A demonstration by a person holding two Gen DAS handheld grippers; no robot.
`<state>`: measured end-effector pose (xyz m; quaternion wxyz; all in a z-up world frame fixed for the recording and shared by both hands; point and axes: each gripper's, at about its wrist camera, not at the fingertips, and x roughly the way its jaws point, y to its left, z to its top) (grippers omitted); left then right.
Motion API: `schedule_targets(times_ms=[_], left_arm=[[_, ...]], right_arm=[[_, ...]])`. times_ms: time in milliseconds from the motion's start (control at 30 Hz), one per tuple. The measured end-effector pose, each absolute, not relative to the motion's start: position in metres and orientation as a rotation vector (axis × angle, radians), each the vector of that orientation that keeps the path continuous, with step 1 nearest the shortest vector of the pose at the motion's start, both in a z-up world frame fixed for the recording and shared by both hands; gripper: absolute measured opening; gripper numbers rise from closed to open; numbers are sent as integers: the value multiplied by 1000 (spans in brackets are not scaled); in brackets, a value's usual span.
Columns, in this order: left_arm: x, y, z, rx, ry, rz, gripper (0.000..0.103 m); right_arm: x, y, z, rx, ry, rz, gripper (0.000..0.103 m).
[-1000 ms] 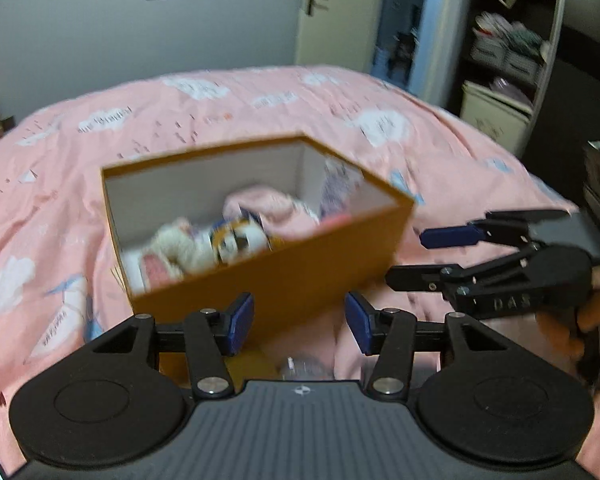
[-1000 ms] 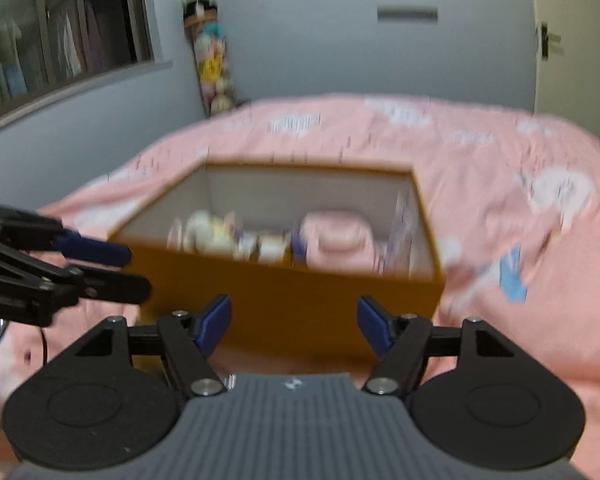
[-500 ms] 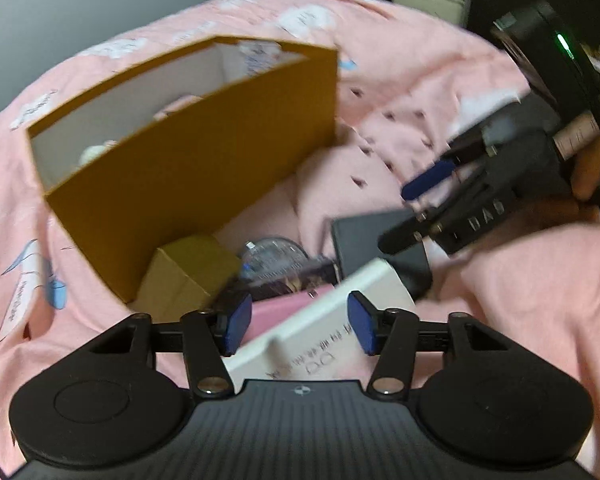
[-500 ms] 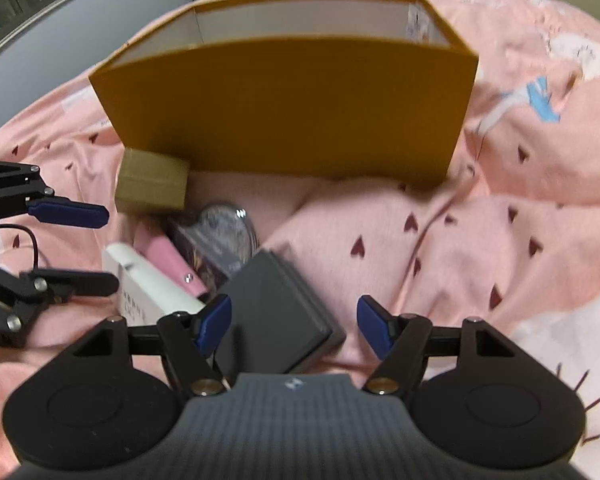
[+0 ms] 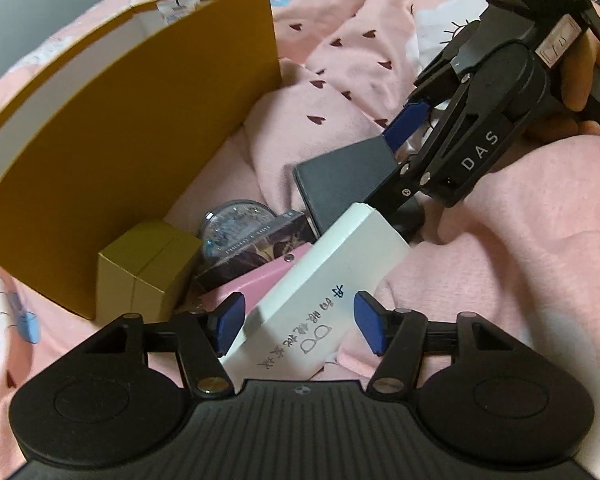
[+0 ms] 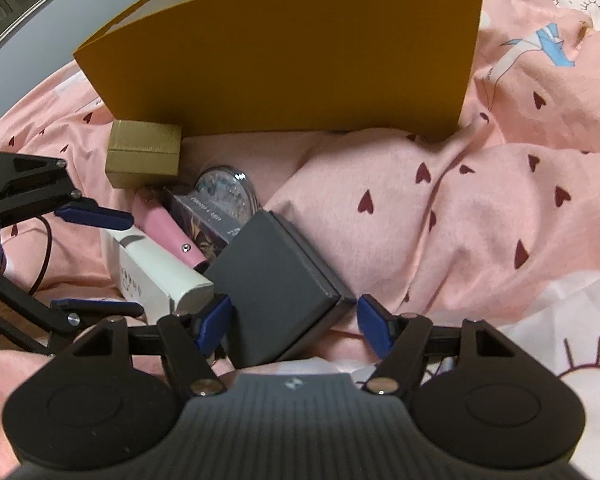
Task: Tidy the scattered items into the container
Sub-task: 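Grasp the white glasses case with the left tool while the right tool grasps the dark gray box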
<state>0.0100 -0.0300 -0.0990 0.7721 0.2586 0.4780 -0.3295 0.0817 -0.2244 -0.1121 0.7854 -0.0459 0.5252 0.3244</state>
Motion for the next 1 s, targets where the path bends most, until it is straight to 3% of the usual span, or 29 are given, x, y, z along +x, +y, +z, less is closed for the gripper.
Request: schedule_targets(times_ms=[200, 433, 533, 700, 1000], left_arm=[[27, -24, -108, 496, 1117, -756, 91], [33, -24, -112, 487, 1140, -785, 92], [29, -26, -110, 506, 1129, -778, 88], [16, -30, -101, 557, 1085, -767, 64], [-8, -33, -90, 589, 1049, -719, 48]], right_arm=[[82, -222, -114, -111, 1138, 699, 73], [83, -221, -115, -122, 1141, 695, 73], [82, -221, -114, -122, 1140, 696, 73], [83, -222, -114, -121, 1137, 697, 73], [78, -227, -112, -107, 1220, 774, 60]])
